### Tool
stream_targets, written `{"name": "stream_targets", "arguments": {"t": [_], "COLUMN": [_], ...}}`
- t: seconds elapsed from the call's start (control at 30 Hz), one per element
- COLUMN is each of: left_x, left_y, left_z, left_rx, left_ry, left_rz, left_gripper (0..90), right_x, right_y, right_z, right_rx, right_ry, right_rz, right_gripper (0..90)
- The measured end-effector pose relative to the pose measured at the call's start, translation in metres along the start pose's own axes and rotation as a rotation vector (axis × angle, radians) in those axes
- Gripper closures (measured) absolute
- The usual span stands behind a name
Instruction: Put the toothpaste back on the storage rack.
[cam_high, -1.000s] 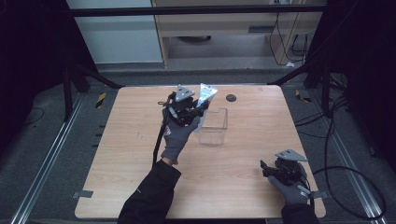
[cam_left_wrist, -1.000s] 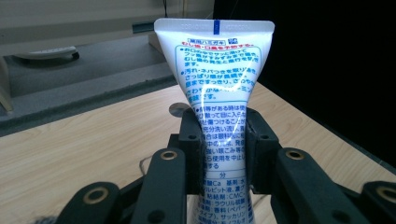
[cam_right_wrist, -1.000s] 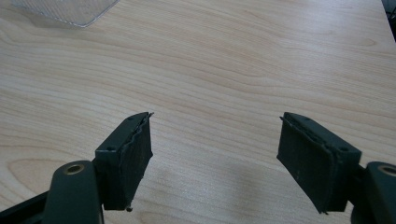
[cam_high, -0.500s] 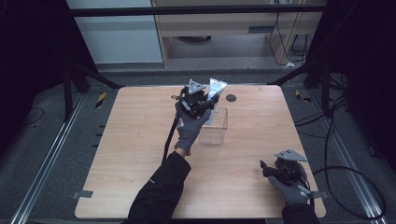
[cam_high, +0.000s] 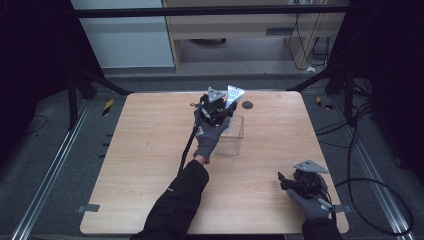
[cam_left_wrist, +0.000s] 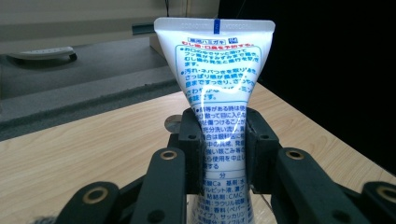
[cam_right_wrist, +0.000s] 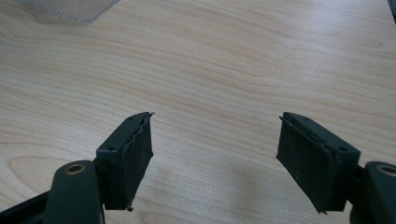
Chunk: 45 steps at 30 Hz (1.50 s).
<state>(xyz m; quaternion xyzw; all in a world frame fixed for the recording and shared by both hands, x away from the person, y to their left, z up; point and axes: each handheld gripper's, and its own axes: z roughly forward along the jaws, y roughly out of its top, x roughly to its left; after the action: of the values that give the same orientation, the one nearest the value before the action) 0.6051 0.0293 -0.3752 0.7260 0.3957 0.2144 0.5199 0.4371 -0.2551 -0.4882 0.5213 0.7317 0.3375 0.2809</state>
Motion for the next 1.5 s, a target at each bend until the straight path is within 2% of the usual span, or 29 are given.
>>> {"name": "stream_targets", "arguments": {"t": [0.57, 0.8, 0.97, 1.5], "left_x": [-0.007, -0.011, -0.012, -0.013], "left_y": [-0.022, -0.034, -0.036, -0.049], "left_z": [0.015, 0.019, 0.019, 0.024], "left_rx": [0.023, 0.040, 0.042, 0.113], "left_ry": [0.009, 0.008, 0.008, 0.002], "left_rz": [0.007, 0.030, 0.047, 0.065], "left_gripper": [71.3, 71.1, 70.6, 69.4], "right_x": [0.001, 0.000, 0.000, 0.001], "right_y": [0.000, 0.000, 0.000, -0.001], "right_z": [0.000, 0.001, 0.001, 0.001], "right_rx": [0.000, -0.003, -0.002, 0.001], "right_ry": [0.002, 0.001, 0.000, 0.004], "right_rz": [-0.004, -0.011, -0.015, -0.014], "right_gripper": [26.1, 26.1, 26.0, 25.7]}}
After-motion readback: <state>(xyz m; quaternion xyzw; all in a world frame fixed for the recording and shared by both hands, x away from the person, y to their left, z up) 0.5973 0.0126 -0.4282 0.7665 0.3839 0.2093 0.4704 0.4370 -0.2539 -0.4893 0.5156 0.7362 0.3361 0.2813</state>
